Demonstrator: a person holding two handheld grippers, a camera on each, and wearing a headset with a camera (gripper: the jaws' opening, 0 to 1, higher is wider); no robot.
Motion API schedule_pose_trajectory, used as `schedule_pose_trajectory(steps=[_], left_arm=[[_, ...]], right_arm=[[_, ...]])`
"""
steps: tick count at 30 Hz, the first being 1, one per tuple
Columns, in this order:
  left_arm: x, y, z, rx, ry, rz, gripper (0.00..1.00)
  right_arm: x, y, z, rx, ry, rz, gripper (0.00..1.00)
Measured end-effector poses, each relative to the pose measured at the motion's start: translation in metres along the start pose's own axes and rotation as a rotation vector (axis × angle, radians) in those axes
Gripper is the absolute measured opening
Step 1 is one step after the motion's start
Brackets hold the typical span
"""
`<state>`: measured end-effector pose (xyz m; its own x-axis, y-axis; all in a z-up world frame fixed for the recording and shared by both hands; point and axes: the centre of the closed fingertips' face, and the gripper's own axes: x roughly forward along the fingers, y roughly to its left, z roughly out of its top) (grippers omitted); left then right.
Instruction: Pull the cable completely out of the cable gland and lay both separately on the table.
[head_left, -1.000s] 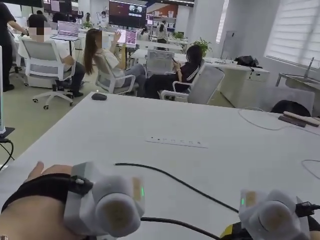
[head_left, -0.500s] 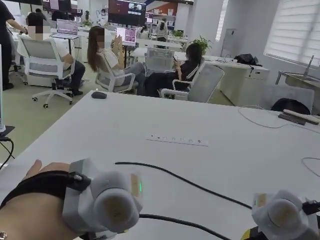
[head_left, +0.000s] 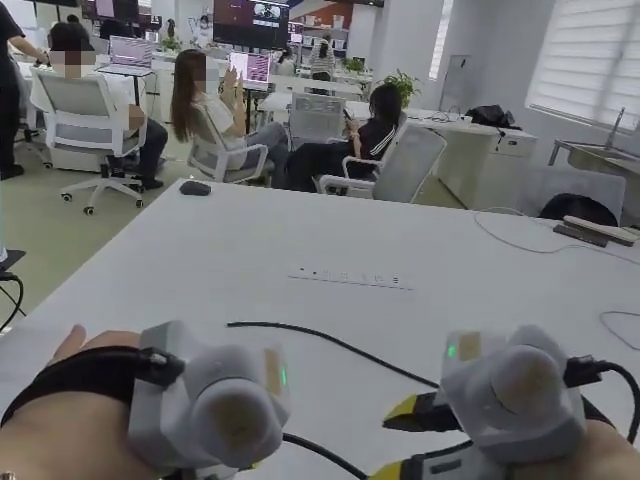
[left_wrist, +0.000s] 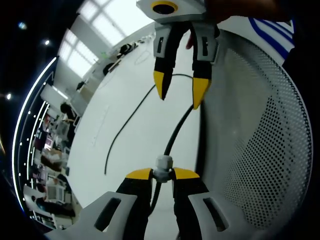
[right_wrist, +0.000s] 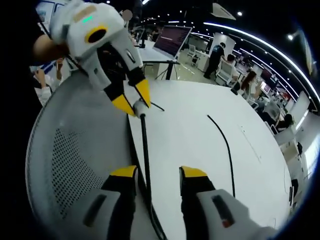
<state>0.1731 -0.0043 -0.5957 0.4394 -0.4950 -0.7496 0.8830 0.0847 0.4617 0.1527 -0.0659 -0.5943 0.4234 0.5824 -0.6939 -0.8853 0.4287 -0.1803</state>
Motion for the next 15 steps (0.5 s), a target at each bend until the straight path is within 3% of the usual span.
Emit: schedule_pose_trajectory(steps=[3,7,9,12,15], left_arm=[[-0.002,-0.001,0.005,0.008,-0.006,0.002,0.16],[-0.002,-0.007,0.012,0.026,-0.014,-0.007,0.16],[-0.001,-0.008,0.015,0.033,-0.019,-0.009,0.16],[-0.002,-0.009,0.016,0.041,-0.018,-0.011,0.16],[-0.001,-0.007,0.015,0.046,-0.019,-0.008,0.16]], right_arm=[[0.012,0.011,0.022,-0.01,-0.049,0.022,0.28],[0.024,0.017,0.031,-0.018,-0.058,0.034,0.23],[0.028,0.018,0.032,-0.033,-0.052,0.04,0.18],[0.026,0.016,0.027,-0.06,-0.033,0.033,0.03],[0.024,0.015,0.024,-0.044,-0.031,0.046,0.03]])
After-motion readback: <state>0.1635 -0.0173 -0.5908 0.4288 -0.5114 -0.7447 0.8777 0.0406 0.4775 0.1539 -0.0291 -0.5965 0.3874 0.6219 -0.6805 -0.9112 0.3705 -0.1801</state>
